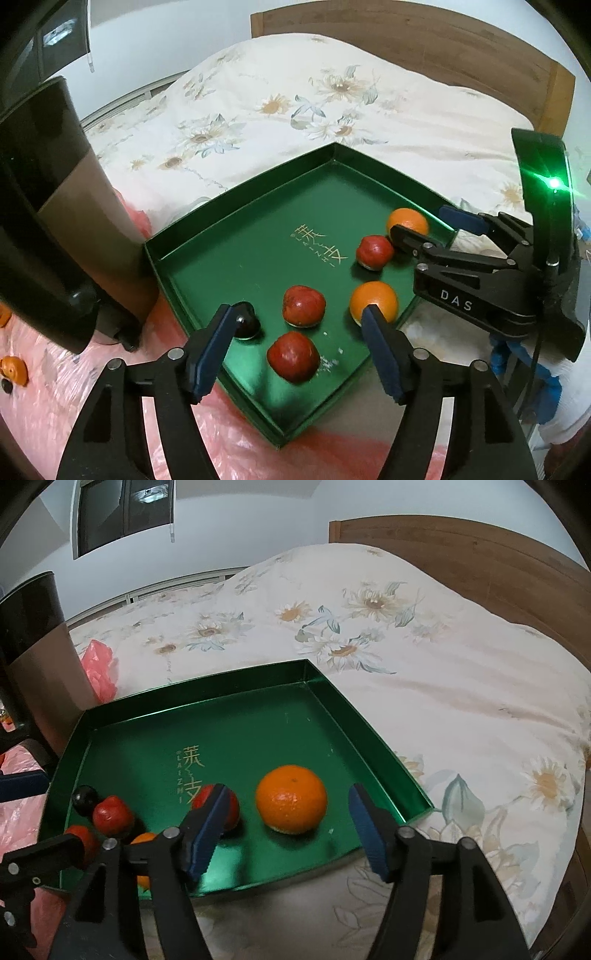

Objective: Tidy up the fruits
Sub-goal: 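Move both open grippers back toward the remaining fruits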

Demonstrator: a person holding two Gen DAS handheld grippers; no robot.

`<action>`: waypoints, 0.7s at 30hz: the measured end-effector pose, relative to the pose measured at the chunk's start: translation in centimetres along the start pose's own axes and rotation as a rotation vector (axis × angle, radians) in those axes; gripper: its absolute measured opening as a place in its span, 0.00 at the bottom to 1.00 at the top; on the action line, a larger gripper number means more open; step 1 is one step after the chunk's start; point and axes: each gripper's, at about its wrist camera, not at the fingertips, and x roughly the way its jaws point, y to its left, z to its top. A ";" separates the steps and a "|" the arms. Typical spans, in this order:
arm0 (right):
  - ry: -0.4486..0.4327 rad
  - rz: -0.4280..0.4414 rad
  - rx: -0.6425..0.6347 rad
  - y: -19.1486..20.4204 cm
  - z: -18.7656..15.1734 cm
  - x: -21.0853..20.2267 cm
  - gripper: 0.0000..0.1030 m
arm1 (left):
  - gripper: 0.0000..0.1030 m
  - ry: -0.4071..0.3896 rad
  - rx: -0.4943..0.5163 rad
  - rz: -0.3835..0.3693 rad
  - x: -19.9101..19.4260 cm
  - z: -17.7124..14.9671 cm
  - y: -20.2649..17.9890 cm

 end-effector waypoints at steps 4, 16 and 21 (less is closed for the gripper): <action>-0.009 0.009 0.001 0.3 -0.2 -1.6 1.00 | 0.75 -0.004 -0.016 -0.027 -1.7 -0.7 0.3; -0.031 0.069 -0.029 3.3 -1.0 -9.1 1.00 | 0.78 -0.017 -0.084 -0.024 -7.7 -3.7 2.9; -0.039 0.114 -0.077 6.4 -1.7 -12.5 1.00 | 0.78 -0.018 -0.149 -0.010 -10.6 -6.4 5.7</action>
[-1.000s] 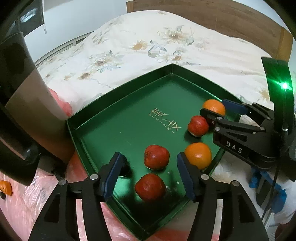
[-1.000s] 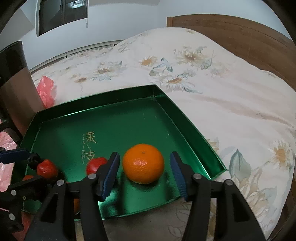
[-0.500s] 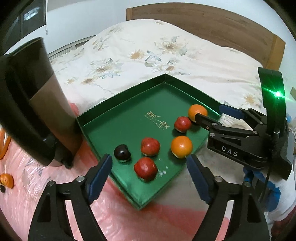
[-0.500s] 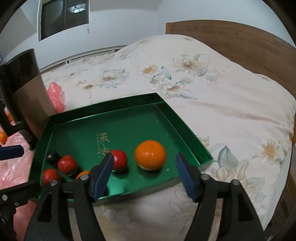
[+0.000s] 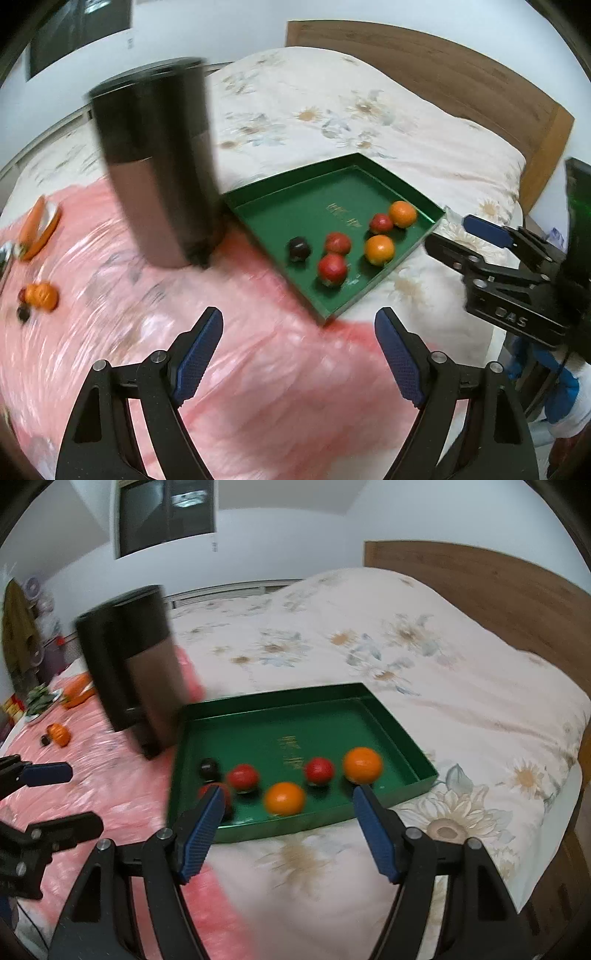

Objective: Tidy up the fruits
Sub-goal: 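Move both open grippers back toward the remaining fruits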

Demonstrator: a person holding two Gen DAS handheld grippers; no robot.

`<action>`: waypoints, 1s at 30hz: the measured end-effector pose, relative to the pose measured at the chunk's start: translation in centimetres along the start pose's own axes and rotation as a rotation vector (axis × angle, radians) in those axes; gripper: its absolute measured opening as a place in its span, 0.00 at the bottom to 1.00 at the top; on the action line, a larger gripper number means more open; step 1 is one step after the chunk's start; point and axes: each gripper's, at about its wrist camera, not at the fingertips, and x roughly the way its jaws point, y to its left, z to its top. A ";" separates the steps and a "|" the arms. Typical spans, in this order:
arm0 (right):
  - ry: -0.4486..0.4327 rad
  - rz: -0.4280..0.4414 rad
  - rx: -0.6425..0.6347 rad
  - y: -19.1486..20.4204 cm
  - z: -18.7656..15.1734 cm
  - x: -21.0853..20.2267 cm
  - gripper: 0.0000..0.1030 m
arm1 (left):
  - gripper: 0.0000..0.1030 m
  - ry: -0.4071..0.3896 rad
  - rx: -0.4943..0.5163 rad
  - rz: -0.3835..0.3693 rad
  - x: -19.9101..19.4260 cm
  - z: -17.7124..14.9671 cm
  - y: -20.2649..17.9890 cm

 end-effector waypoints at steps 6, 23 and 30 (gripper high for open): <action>-0.003 0.053 -0.043 4.4 -0.6 -2.6 1.00 | 0.78 -0.031 -0.056 0.061 -3.5 -2.4 3.5; 0.019 0.330 -0.237 20.5 -0.3 -2.9 1.00 | 0.78 -0.069 -0.213 0.329 -11.2 -7.1 16.2; 0.044 0.412 -0.285 26.9 1.0 0.9 1.00 | 0.78 -0.055 -0.264 0.401 -10.8 -7.5 23.6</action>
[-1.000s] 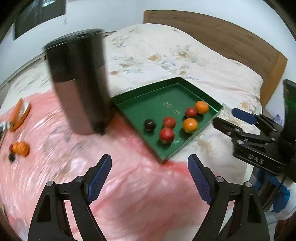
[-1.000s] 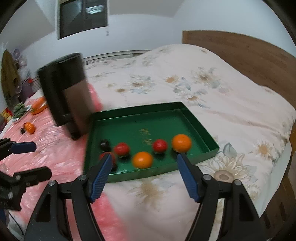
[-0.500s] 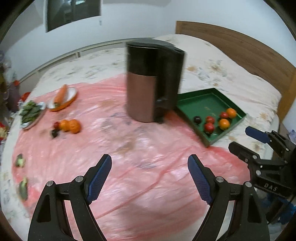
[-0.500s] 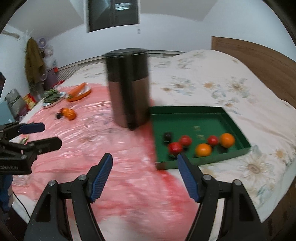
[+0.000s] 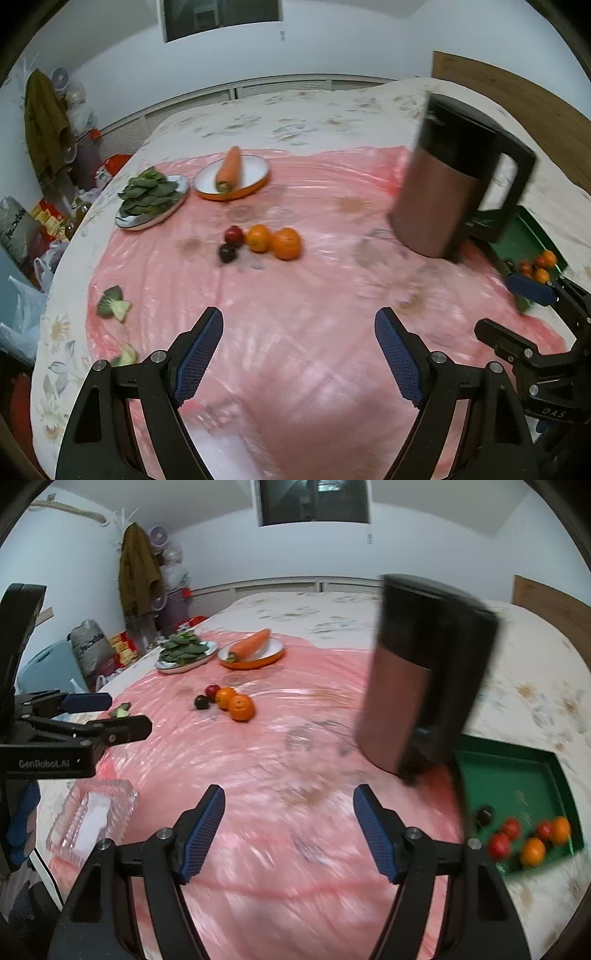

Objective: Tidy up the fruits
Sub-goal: 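Move both open grippers back toward the remaining fruits, then grasp a dark plum with the left gripper while the right gripper grasps an orange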

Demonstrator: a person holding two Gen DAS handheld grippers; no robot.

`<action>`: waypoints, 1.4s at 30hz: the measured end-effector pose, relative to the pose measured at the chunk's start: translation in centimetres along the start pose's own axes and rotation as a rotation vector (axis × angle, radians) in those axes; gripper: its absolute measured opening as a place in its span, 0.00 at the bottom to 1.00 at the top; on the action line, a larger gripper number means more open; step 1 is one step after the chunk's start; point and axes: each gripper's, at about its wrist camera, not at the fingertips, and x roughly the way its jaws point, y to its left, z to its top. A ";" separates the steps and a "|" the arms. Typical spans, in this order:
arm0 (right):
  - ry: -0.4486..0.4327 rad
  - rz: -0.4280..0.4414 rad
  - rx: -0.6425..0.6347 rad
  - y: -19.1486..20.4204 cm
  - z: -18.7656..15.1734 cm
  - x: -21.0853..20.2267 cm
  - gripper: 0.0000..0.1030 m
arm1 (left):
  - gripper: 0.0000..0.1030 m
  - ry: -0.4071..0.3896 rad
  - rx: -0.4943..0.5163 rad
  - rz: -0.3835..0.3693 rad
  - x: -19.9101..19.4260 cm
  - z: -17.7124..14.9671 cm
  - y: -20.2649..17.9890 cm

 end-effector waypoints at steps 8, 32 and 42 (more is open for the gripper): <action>0.044 0.092 -0.115 3.5 3.6 6.8 1.00 | 0.77 0.036 0.052 -0.013 5.0 1.5 5.7; 0.203 0.266 -0.291 4.9 10.1 24.7 0.85 | 0.41 0.249 0.040 -0.129 20.9 5.0 11.2; 0.225 0.260 -0.326 6.2 9.7 26.9 0.69 | 0.34 0.260 0.040 -0.143 21.3 5.1 11.6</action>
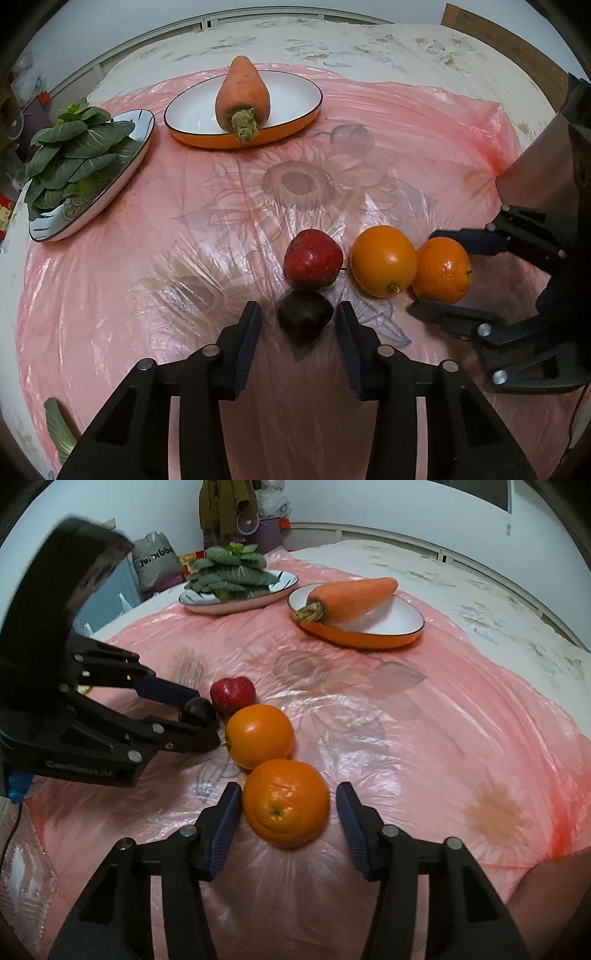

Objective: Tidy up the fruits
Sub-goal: 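Grasp a dark plum with the left gripper while the right gripper grasps an orange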

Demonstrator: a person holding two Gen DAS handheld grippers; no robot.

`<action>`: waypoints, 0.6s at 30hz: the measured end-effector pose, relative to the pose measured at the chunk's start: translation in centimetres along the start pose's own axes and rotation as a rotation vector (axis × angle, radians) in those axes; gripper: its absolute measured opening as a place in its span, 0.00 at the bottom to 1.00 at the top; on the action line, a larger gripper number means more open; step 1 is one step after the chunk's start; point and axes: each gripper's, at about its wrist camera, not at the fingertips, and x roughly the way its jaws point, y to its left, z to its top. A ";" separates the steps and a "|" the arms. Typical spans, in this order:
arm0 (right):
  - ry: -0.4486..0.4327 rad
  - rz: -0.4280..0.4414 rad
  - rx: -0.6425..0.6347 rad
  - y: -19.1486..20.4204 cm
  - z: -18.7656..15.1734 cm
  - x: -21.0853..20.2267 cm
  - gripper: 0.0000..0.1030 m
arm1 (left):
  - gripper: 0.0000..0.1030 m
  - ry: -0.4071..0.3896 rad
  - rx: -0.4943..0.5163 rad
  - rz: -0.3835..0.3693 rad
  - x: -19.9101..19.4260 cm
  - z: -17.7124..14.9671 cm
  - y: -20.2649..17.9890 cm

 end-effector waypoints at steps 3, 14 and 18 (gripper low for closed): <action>0.014 -0.011 -0.016 0.4 0.0 0.4 0.64 | 0.30 -0.005 0.003 0.005 0.0 -0.1 0.1; 0.006 -0.005 0.031 0.0 0.0 -0.5 0.54 | 0.24 -0.031 0.008 0.031 -1.1 -0.4 0.1; -0.001 0.012 0.062 -0.3 -0.4 -0.9 0.54 | 0.23 -0.040 -0.021 0.013 -1.4 -0.3 0.6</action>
